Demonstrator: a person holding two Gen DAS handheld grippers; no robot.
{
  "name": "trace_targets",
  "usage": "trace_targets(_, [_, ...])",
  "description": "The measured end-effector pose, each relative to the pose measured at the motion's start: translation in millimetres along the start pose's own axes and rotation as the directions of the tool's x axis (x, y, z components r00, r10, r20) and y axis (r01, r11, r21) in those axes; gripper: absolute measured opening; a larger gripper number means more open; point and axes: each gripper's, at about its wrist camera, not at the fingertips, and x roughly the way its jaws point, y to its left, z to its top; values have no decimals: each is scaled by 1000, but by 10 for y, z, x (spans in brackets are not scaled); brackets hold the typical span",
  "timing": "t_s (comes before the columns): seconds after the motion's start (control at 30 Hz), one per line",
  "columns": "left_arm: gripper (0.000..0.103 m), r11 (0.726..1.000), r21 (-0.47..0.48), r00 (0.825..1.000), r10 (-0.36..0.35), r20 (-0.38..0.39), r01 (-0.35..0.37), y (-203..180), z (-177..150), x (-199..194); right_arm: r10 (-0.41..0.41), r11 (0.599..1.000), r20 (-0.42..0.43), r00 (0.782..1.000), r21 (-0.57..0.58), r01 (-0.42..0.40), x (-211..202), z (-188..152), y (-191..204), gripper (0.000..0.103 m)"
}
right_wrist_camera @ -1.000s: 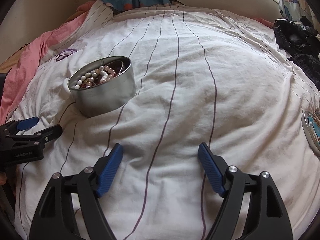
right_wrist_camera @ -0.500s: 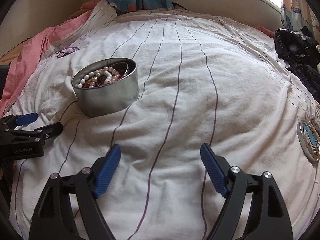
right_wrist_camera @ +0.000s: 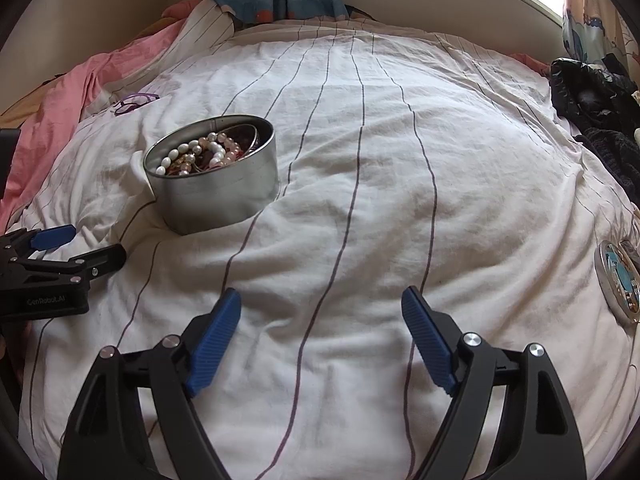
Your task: Organize jewelry
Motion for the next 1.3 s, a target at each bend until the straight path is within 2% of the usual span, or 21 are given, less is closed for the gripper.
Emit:
trace_targets(0.3, [96,1000,1,1000,2,-1,-2,-6,5,3,27,1000,17,1000,10,-27,-12,21,3,80])
trace_targets(0.5, [96,1000,0,1000,1,0,-1,-12,4,2,71,996,144,987,48,-79,-226,101,-32,80])
trace_targets(0.67, [96,1000,2,1000,4,0,-4,-9,9,7,75,996,136,988,41,-81,-192,114,4,80])
trace_targets(0.87, [96,1000,4,1000,8,-1,-8,-15,13,12,124,987,211,970,71,-141,-297,195,-8,80])
trace_targets(0.97, [96,1000,6,1000,10,-1,-10,-22,16,14,167,983,246,955,31,-180,-362,395,61,80])
trace_targets(1.03, [96,1000,6,1000,12,-3,-12,-14,20,23,216,975,257,942,3,-224,-364,569,110,72])
trace_targets(1.13, [96,1000,4,1000,10,-4,-10,-3,25,29,302,953,197,933,-48,-298,-200,826,246,60])
trace_targets(1.23, [96,1000,3,1000,10,-6,-10,3,26,27,332,943,105,937,-63,-327,79,968,376,57])
trace_targets(1.3, [97,1000,1,1000,10,-6,-10,6,30,26,317,948,29,948,-40,-315,317,994,414,56])
